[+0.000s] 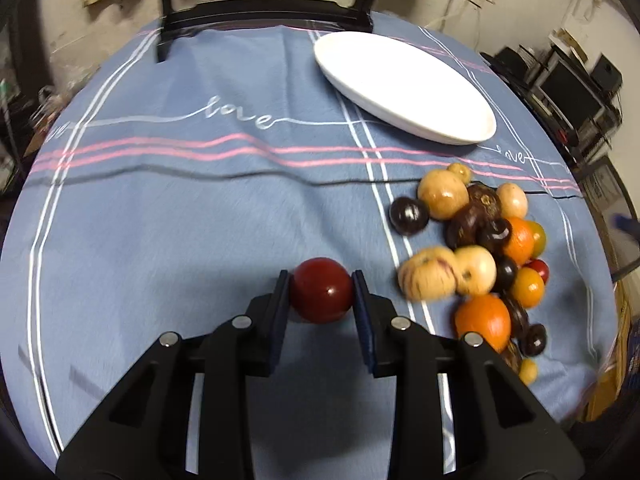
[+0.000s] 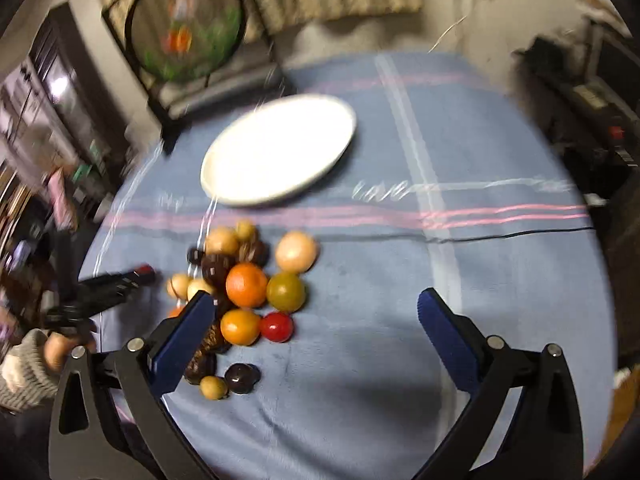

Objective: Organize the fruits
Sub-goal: 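Grasp the red tomato with the left tool while the right tool approaches the beige fruit, then carry the red tomato with the left tool while the right tool carries the beige fruit to the plate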

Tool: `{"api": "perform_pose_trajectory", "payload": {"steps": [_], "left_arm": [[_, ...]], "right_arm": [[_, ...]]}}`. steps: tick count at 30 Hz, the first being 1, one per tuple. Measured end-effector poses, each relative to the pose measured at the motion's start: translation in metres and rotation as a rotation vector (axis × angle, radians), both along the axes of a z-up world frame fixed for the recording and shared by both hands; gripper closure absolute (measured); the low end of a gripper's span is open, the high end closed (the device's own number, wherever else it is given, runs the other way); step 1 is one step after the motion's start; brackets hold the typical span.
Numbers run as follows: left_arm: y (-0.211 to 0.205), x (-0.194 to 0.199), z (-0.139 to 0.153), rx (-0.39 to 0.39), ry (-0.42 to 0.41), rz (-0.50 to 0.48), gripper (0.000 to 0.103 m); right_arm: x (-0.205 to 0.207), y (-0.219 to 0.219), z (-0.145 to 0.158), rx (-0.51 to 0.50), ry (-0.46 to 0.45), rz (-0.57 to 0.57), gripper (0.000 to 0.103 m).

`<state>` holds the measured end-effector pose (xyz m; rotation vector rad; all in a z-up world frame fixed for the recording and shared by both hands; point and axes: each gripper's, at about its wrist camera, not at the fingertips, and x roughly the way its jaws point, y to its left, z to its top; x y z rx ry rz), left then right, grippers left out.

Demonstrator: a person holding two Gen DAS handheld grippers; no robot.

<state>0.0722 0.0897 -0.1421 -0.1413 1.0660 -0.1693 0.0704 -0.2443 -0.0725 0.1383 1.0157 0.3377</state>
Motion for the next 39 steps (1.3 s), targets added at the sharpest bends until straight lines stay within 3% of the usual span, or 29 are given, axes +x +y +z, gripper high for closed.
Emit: {"api": "perform_pose_trajectory", "payload": {"steps": [1,5,9,14,21,30,35,39], "left_arm": [[0.001,-0.007,0.002,-0.009,0.005,0.017,0.072],[0.002,-0.035,0.005,-0.003,0.020,0.074,0.073],[0.004,-0.052,0.009,0.009,0.024,0.118,0.073],[0.003,-0.064,0.011,0.011,0.034,0.166,0.073],[-0.005,-0.063,0.009,0.007,0.048,0.164,0.072],[-0.032,-0.028,0.007,0.008,0.061,0.071,0.072],[-0.047,0.011,0.024,0.017,0.026,0.007,0.072],[-0.066,0.063,0.044,0.028,-0.032,-0.064,0.072]], "right_arm": [[0.010,0.008,-0.010,-0.016,0.007,0.030,0.006],[0.041,0.023,-0.037,-0.037,0.045,0.086,0.032],[0.065,0.032,-0.056,-0.063,0.077,0.139,0.036],[0.077,0.051,-0.070,-0.086,0.091,0.217,0.056],[0.090,0.055,-0.079,-0.075,0.094,0.247,0.058],[0.085,0.046,-0.081,-0.038,0.092,0.232,0.058],[0.089,0.019,-0.059,0.027,0.052,0.150,0.058],[0.117,0.018,-0.027,0.033,-0.024,0.141,0.058]]}}
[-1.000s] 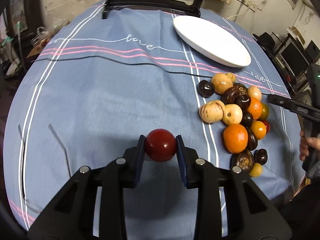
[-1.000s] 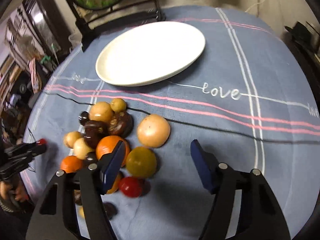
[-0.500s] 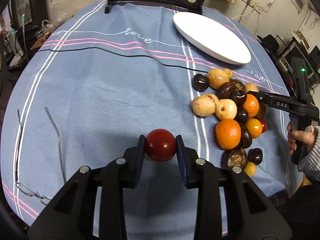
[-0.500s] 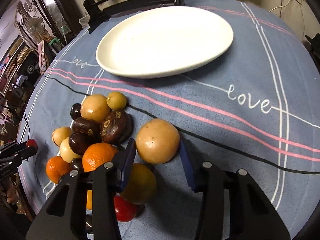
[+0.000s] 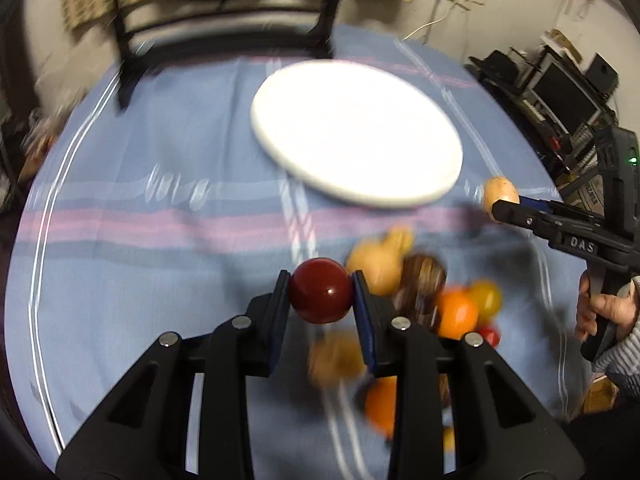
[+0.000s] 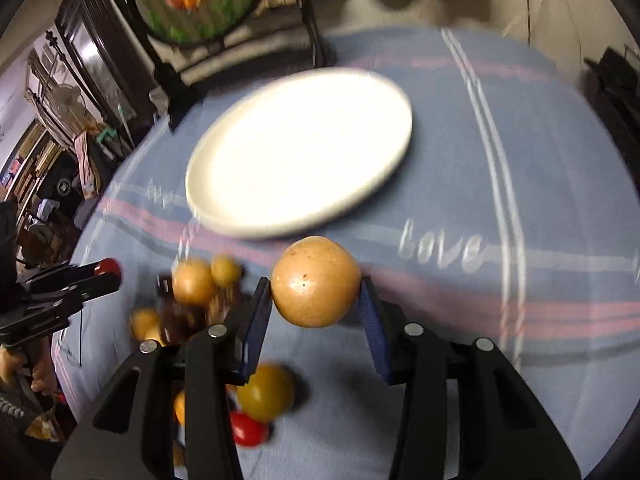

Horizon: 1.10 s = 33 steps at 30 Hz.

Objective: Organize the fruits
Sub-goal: 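Carry the red tomato with the left tool while the right tool carries the beige fruit to the plate, then grasp the spotted brown-yellow fruit with the left tool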

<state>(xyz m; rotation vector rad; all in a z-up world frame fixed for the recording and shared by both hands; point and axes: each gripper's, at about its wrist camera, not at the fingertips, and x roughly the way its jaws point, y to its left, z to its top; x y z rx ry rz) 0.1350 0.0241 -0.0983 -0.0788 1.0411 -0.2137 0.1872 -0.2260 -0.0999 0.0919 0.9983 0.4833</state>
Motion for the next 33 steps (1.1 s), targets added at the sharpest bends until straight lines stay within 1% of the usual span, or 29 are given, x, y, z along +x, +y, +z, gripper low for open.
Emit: {"api": "perform_pose_trajectory", "payload": {"steps": [2,3,6,9,12,13,15,16,17,18,21,22,24,25,26,27,28,29,30,31,33], "left_arm": [[-0.011,0.032,0.006,-0.001,-0.020,-0.034,0.072],[-0.017,0.051,0.006,0.007,-0.027,-0.049,0.072],[-0.030,0.088,0.001,0.020,-0.029,-0.074,0.072],[-0.034,0.123,-0.016,0.023,-0.008,-0.075,0.072],[-0.033,0.144,-0.033,0.027,0.027,-0.065,0.072],[-0.034,0.148,-0.038,0.035,0.037,-0.060,0.070],[-0.033,0.153,-0.045,0.055,0.041,-0.040,0.057],[-0.032,0.153,-0.045,0.063,0.034,-0.027,0.043],[-0.031,0.153,-0.044,0.069,0.022,-0.010,0.037],[-0.028,0.151,-0.041,0.069,0.010,0.003,0.037],[-0.019,0.145,-0.026,0.053,-0.017,0.035,0.036],[-0.015,0.139,-0.018,0.048,-0.031,0.049,0.034],[-0.006,0.124,-0.004,0.034,-0.055,0.073,0.028],[0.001,0.112,0.004,0.027,-0.069,0.091,0.026],[0.005,0.103,0.009,0.025,-0.073,0.100,0.025],[0.009,0.092,0.011,0.028,-0.072,0.104,0.025],[0.013,0.078,0.012,0.039,-0.064,0.107,0.024],[0.015,0.065,0.010,0.053,-0.052,0.111,0.024],[0.019,0.047,0.006,0.066,-0.034,0.114,0.024],[0.020,0.032,0.002,0.069,-0.017,0.114,0.024],[0.023,0.007,-0.007,0.070,0.013,0.116,0.024]], "right_arm": [[0.019,0.006,0.007,-0.001,-0.017,0.008,0.058],[0.031,0.012,0.007,-0.009,-0.020,0.014,0.058],[0.053,0.024,-0.001,-0.026,-0.022,0.023,0.058],[0.076,0.033,-0.014,-0.032,-0.003,0.025,0.058],[0.089,0.041,-0.023,-0.063,0.004,0.031,0.058],[0.095,0.042,-0.028,-0.071,0.024,0.025,0.058],[0.100,0.045,-0.033,-0.085,0.040,0.013,0.053],[0.102,0.045,-0.032,-0.096,0.028,0.001,0.043],[0.101,0.044,-0.029,-0.107,0.008,-0.011,0.036],[0.099,0.041,-0.025,-0.111,-0.015,-0.018,0.036],[0.091,0.033,0.000,-0.085,-0.088,-0.029,0.036],[0.084,0.025,0.015,-0.063,-0.123,-0.051,0.036],[0.064,0.003,0.051,0.019,-0.187,-0.106,0.036],[0.053,-0.006,0.062,0.047,-0.199,-0.129,0.033],[0.046,-0.010,0.067,0.060,-0.201,-0.144,0.024],[0.028,-0.017,0.072,0.070,-0.196,-0.168,0.018],[0.012,-0.020,0.071,0.061,-0.189,-0.176,0.004],[0.001,-0.019,0.070,0.049,-0.182,-0.173,0.002],[-0.019,-0.018,0.064,0.031,-0.162,-0.163,0.002],[-0.031,-0.017,0.060,0.022,-0.147,-0.162,0.002],[-0.066,-0.020,0.045,0.041,-0.097,-0.177,0.002]]}}
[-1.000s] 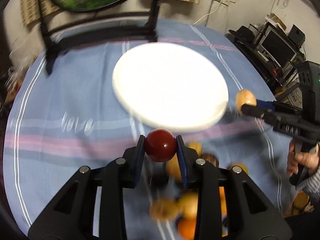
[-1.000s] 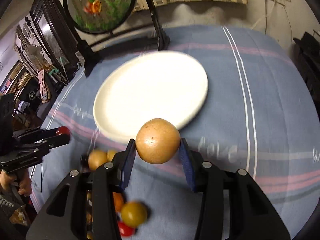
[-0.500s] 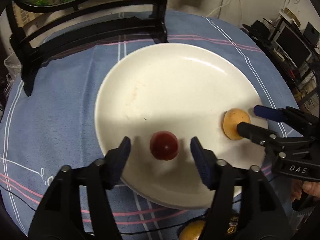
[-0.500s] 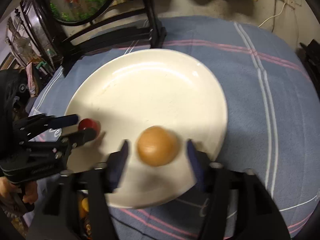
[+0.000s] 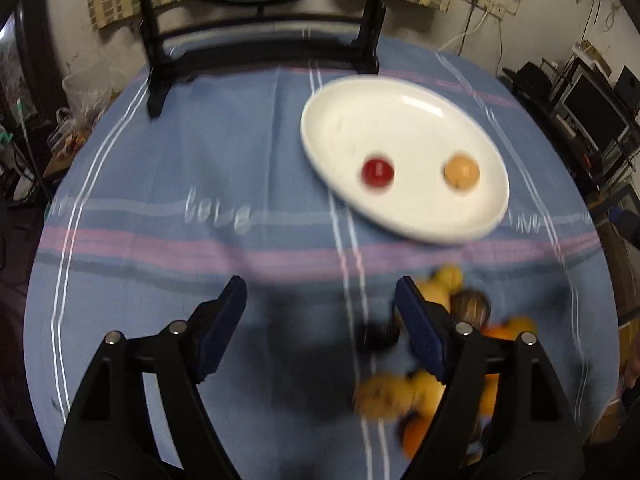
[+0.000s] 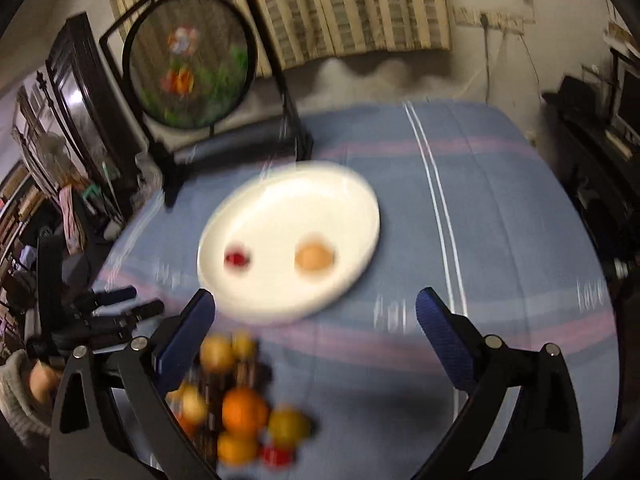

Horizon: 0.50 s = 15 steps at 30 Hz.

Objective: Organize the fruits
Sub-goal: 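Grasp the spotted brown-yellow fruit with the left tool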

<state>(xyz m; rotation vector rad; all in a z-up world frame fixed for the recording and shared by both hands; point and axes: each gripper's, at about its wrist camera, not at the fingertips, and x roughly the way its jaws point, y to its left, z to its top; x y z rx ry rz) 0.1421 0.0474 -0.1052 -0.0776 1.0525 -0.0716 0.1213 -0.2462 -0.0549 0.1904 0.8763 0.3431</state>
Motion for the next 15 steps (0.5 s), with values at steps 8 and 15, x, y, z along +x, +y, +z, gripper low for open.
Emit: {"api": "perform_pose_trajectory", "payload": {"steps": [8,15], "left_arm": [[-0.009,-0.069,-0.026,-0.005,0.057,-0.064,0.025],[-0.024,-0.054,-0.037,0.011,0.053,-0.111,0.024]], "right_arm": [[-0.058,-0.002,-0.005,0.003,0.091,0.008,0.002],[-0.070,-0.008,0.004,-0.022,0.073,-0.037,0.002]]}}
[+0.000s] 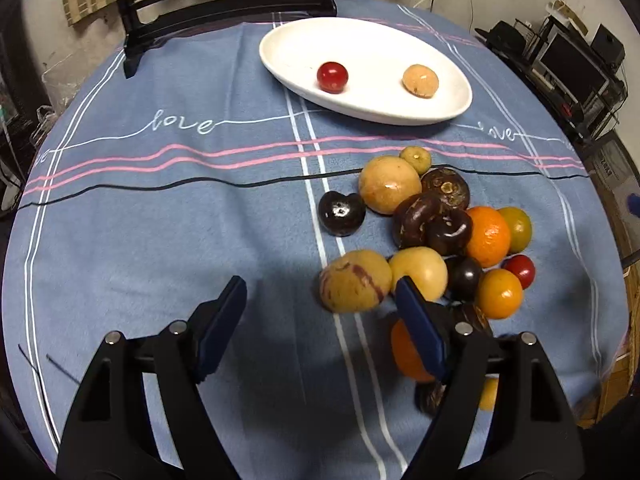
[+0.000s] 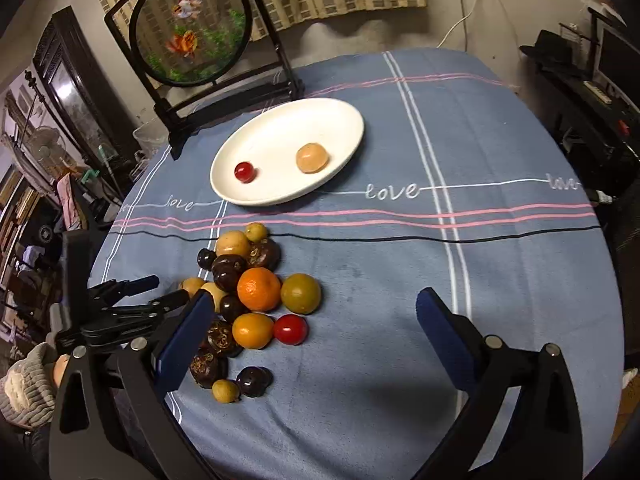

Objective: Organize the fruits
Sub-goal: 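Grasp the spotted brown-yellow fruit with the left tool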

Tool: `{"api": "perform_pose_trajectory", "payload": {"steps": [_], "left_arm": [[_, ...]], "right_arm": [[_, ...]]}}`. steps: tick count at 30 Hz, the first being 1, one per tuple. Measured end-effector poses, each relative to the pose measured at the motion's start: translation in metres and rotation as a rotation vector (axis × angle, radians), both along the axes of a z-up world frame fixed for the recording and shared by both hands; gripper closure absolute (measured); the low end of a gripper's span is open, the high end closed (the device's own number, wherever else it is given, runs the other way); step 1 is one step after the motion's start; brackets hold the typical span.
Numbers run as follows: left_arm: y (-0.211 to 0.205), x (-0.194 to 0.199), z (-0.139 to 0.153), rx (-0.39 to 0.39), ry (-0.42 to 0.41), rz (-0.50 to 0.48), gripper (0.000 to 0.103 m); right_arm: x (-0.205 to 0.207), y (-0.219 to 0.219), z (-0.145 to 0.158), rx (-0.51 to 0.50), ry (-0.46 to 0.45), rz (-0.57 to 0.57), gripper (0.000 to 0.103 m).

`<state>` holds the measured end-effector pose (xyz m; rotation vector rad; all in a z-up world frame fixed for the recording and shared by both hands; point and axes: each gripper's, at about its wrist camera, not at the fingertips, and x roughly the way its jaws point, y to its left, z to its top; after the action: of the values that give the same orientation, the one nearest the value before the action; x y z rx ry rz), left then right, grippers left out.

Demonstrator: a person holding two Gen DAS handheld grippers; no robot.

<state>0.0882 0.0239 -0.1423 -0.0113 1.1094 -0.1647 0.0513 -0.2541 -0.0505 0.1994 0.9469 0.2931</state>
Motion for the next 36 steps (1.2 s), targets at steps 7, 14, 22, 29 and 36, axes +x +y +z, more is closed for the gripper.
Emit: {"api": "perform_pose_trajectory", "payload": {"steps": [7,14,22,29,36], "left_arm": [[0.033,0.009,-0.004,0.064,-0.009,0.125,0.024],[0.055,0.004,0.006,0.008,-0.034,0.148,0.024],[0.052,0.038,-0.005,-0.039,-0.013,0.159,0.025],[0.058,0.064,0.001,-0.051,-0.030,0.173,0.025],[0.050,0.077,-0.012,-0.042,-0.005,0.148,0.030]], "right_arm": [[-0.003,-0.006,0.006,0.000,-0.015,-0.018,0.002],[0.006,0.008,0.004,-0.007,0.004,0.032,0.002],[0.009,0.012,-0.002,-0.035,0.029,0.045,0.002],[0.009,0.003,-0.009,-0.035,0.058,0.004,0.002],[0.007,0.001,-0.010,-0.051,0.073,-0.018,0.002]]}}
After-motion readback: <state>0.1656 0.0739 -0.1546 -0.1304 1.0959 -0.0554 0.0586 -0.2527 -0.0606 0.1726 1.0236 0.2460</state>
